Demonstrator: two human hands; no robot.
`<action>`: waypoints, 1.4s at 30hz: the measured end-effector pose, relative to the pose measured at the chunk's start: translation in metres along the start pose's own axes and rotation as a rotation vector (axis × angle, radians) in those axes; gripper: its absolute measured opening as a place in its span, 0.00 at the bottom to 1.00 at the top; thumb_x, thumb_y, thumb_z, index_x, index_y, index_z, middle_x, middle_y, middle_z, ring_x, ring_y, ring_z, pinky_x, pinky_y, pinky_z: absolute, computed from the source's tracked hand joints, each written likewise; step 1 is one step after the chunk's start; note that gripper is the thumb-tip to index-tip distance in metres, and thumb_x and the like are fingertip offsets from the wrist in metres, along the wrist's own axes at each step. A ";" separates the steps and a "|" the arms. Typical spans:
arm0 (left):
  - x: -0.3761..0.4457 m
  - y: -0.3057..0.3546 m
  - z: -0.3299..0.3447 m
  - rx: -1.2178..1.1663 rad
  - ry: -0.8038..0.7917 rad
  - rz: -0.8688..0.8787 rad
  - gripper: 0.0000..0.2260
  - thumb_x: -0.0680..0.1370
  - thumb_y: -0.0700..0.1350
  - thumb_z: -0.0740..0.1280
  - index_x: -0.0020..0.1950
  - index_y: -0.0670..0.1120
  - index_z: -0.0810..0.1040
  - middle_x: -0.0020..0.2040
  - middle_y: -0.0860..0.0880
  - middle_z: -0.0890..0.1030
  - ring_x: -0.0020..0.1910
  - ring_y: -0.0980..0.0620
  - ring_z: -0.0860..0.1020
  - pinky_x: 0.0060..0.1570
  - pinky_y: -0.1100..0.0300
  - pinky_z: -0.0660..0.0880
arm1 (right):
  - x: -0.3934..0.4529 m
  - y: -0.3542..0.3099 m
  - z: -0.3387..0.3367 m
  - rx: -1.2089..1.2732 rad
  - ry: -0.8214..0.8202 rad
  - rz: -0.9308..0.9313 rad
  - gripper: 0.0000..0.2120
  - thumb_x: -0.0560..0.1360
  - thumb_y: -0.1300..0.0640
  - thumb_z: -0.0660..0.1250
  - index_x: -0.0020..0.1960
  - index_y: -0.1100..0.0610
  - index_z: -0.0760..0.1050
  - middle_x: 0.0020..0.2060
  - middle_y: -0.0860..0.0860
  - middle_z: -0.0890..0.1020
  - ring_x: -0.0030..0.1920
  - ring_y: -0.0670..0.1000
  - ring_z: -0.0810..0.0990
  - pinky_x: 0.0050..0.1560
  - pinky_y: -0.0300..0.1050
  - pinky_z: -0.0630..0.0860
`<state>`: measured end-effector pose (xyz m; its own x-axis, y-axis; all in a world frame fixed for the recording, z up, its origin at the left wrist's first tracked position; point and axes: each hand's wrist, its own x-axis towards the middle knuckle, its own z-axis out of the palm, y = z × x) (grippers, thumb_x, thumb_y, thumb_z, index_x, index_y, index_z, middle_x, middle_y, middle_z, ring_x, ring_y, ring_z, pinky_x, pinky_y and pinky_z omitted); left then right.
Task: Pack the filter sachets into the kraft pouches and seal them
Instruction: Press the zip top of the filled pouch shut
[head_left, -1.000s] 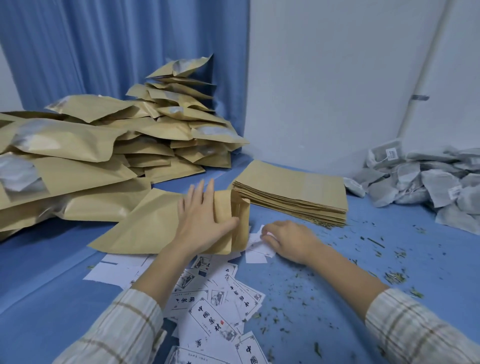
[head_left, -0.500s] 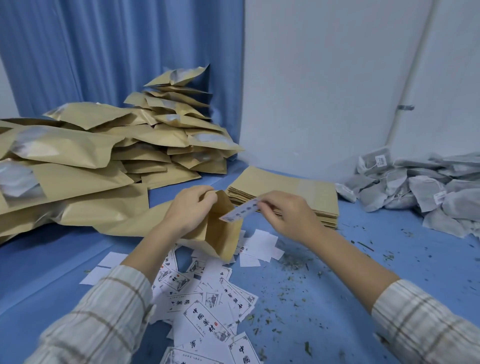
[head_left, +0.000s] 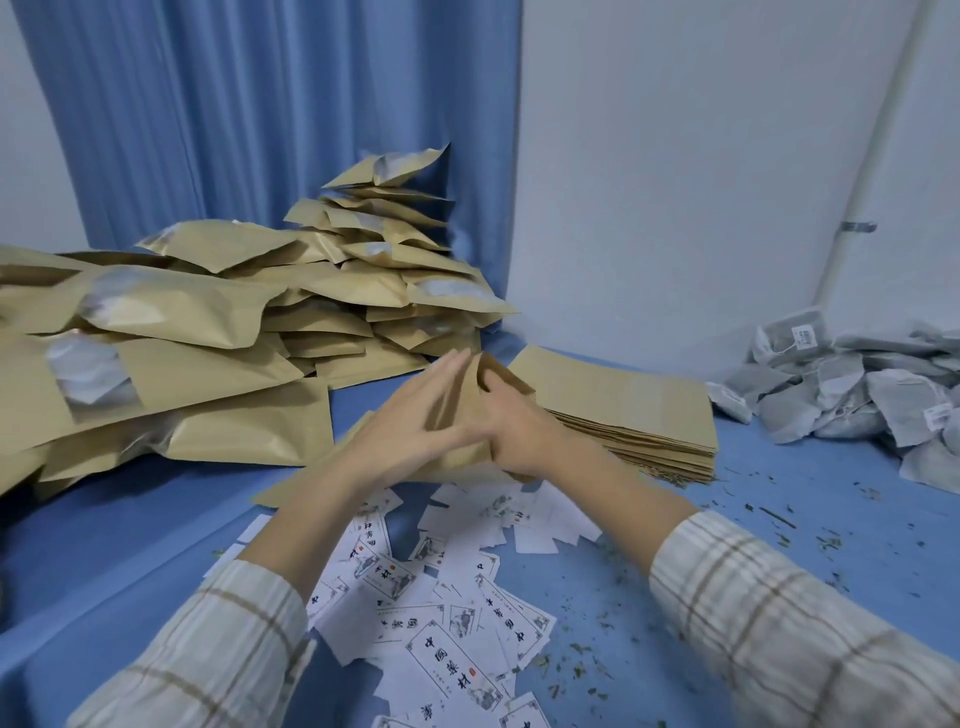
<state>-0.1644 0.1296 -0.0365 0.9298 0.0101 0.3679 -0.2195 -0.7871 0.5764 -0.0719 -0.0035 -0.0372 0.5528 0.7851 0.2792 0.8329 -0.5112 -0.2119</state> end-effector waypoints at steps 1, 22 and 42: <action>-0.004 0.002 -0.004 -0.025 0.005 0.063 0.39 0.69 0.70 0.64 0.76 0.62 0.52 0.75 0.66 0.52 0.73 0.68 0.50 0.70 0.66 0.52 | 0.004 0.001 -0.008 -0.014 0.021 -0.016 0.23 0.71 0.63 0.65 0.65 0.59 0.66 0.59 0.57 0.68 0.54 0.56 0.72 0.50 0.50 0.73; 0.040 0.062 -0.044 -0.677 0.567 0.097 0.06 0.80 0.43 0.64 0.49 0.51 0.80 0.42 0.57 0.84 0.43 0.61 0.81 0.46 0.66 0.76 | -0.037 0.037 -0.176 0.193 0.405 -0.096 0.15 0.74 0.39 0.57 0.44 0.42 0.81 0.59 0.40 0.74 0.64 0.42 0.67 0.65 0.41 0.59; 0.069 0.068 -0.011 -0.838 0.631 -0.137 0.17 0.77 0.41 0.68 0.29 0.54 0.81 0.29 0.62 0.80 0.34 0.64 0.77 0.38 0.72 0.72 | -0.067 0.095 -0.177 0.460 0.500 0.225 0.11 0.62 0.48 0.78 0.40 0.48 0.79 0.31 0.49 0.72 0.36 0.47 0.71 0.38 0.41 0.69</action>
<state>-0.1188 0.0839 0.0361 0.6928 0.5750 0.4352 -0.4819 -0.0798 0.8726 -0.0250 -0.1666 0.0901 0.7465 0.3675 0.5547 0.6640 -0.3560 -0.6576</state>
